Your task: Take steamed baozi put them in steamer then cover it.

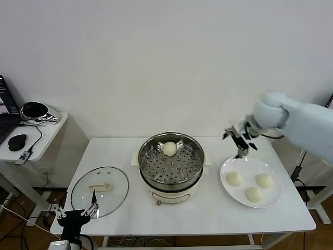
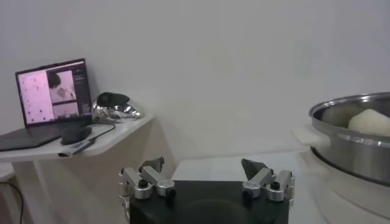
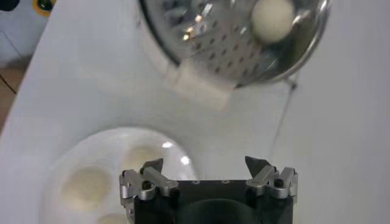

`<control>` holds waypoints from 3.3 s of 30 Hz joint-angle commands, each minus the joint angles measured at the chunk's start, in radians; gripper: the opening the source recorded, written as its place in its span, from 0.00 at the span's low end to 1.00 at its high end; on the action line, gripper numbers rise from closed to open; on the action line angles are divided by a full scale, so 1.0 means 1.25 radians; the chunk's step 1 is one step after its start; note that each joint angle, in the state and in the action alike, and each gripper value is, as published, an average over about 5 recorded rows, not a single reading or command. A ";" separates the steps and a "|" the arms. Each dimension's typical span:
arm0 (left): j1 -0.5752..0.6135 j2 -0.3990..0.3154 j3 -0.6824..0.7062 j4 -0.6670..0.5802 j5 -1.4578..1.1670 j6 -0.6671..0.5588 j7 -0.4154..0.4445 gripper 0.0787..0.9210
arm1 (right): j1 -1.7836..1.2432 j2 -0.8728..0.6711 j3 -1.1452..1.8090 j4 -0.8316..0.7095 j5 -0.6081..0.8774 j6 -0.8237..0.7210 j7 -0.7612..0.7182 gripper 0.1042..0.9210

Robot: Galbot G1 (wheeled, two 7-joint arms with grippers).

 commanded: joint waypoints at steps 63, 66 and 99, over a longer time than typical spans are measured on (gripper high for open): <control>-0.005 -0.004 -0.002 0.010 0.002 0.019 -0.005 0.88 | -0.084 0.035 0.130 -0.085 0.012 -0.068 -0.033 0.54; -0.010 0.003 -0.001 0.007 0.000 0.021 -0.005 0.88 | 0.074 0.039 0.028 -0.044 0.077 -0.091 -0.033 0.55; -0.033 0.001 -0.024 0.007 0.012 0.022 -0.005 0.88 | 0.000 0.632 -0.058 -0.251 0.423 -0.366 0.210 0.57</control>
